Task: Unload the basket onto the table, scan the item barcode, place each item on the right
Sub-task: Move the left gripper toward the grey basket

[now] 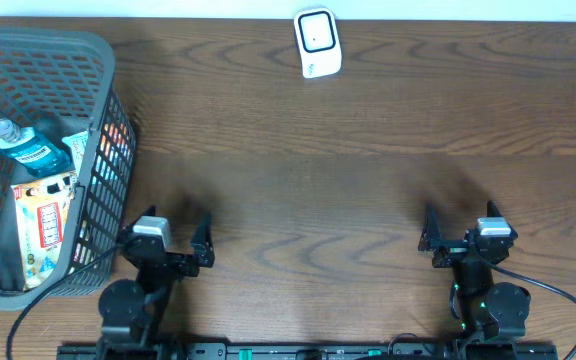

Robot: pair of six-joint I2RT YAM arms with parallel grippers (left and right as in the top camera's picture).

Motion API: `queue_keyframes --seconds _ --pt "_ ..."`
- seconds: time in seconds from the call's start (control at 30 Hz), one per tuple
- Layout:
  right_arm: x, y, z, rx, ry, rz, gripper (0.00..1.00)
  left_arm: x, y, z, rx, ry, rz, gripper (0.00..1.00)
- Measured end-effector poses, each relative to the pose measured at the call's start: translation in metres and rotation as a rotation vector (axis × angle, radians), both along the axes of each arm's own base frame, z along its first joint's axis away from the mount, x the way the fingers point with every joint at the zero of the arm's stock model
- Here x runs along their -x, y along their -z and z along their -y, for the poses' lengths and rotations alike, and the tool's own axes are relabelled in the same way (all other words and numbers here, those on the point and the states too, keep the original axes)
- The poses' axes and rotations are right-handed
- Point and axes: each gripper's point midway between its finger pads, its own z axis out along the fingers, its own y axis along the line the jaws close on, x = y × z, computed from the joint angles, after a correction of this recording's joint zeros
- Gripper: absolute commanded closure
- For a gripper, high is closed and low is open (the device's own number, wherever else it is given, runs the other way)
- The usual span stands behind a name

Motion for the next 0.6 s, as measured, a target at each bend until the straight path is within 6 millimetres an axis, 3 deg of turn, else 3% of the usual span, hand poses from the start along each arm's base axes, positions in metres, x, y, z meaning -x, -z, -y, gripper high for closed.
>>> queue_keyframes --seconds 0.2,0.4,0.6 --pt "0.0 0.0 0.0 0.0 0.0 0.0 0.01 0.016 -0.08 0.003 0.011 0.023 0.116 0.02" --pt "0.0 0.0 0.0 0.0 0.0 0.0 0.01 0.016 -0.124 0.006 0.012 0.043 0.094 0.02" --pt "0.0 0.0 0.0 0.0 0.0 0.0 0.01 0.01 -0.183 0.02 0.02 0.122 0.122 0.02"
